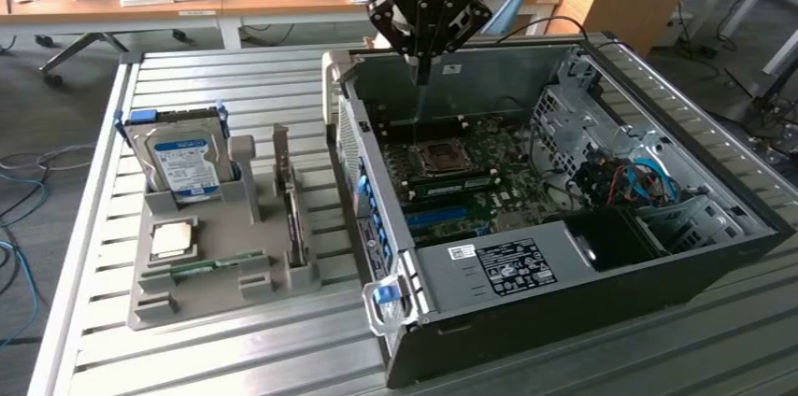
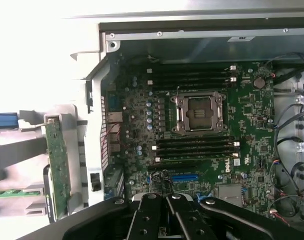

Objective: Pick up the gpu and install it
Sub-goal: 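Reach for the gpu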

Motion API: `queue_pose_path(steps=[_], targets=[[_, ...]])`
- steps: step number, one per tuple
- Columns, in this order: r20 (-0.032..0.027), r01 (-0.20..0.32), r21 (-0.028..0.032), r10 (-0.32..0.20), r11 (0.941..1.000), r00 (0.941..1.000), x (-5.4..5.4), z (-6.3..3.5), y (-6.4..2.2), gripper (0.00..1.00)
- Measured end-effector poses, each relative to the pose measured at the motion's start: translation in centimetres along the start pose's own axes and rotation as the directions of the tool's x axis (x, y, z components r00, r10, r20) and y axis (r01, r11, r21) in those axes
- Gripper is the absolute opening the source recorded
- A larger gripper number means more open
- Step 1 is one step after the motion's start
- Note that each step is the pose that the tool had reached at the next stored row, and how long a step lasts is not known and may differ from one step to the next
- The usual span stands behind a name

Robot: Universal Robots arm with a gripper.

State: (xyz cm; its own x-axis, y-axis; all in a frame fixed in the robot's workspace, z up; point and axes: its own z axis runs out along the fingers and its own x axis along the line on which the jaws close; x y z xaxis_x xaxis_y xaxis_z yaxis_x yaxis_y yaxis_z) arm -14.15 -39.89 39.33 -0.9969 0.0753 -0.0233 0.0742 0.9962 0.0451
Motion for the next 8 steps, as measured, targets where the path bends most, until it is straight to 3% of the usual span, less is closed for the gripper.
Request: queue_pose_path(steps=[8], targets=[[-0.0001,0.0,0.0,0.0,1.0,1.0,1.2,-0.03,-0.09,0.11]])
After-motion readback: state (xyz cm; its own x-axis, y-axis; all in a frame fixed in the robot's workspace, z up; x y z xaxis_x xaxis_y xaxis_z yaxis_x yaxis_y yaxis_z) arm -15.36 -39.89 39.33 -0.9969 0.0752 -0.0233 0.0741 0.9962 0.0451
